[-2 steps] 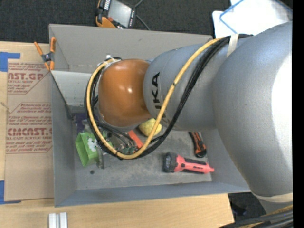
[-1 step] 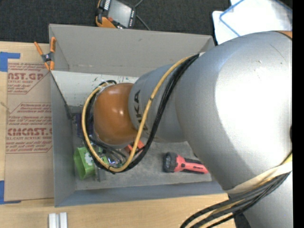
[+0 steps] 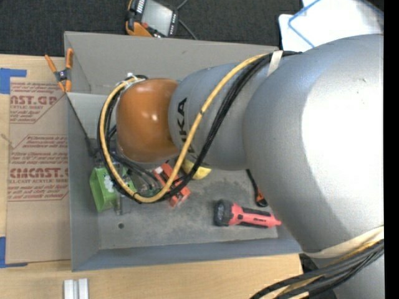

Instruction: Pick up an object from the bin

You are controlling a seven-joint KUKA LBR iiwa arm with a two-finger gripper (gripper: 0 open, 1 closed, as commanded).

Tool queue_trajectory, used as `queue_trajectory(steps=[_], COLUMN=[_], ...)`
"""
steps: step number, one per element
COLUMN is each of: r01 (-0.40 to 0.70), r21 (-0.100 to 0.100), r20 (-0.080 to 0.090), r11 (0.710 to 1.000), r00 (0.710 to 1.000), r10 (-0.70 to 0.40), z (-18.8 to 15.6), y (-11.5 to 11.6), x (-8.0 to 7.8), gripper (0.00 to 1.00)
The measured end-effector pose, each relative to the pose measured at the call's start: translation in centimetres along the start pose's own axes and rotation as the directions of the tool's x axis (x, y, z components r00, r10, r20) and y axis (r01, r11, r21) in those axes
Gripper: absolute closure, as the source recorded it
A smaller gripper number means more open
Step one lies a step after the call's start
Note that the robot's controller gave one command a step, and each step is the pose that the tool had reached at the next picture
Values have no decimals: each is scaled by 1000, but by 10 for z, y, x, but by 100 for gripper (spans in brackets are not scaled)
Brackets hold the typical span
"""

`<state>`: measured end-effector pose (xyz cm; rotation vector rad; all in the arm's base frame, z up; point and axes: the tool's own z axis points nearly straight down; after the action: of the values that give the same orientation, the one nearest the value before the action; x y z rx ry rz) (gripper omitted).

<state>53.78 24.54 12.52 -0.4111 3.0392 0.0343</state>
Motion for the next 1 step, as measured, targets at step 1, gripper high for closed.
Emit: queue_trajectory(steps=[1], r01=[0], r21=[0], r20=[0], r11=[1000], r00=[1000], r10=[0], z=[0], y=[0], x=[0], gripper=[100])
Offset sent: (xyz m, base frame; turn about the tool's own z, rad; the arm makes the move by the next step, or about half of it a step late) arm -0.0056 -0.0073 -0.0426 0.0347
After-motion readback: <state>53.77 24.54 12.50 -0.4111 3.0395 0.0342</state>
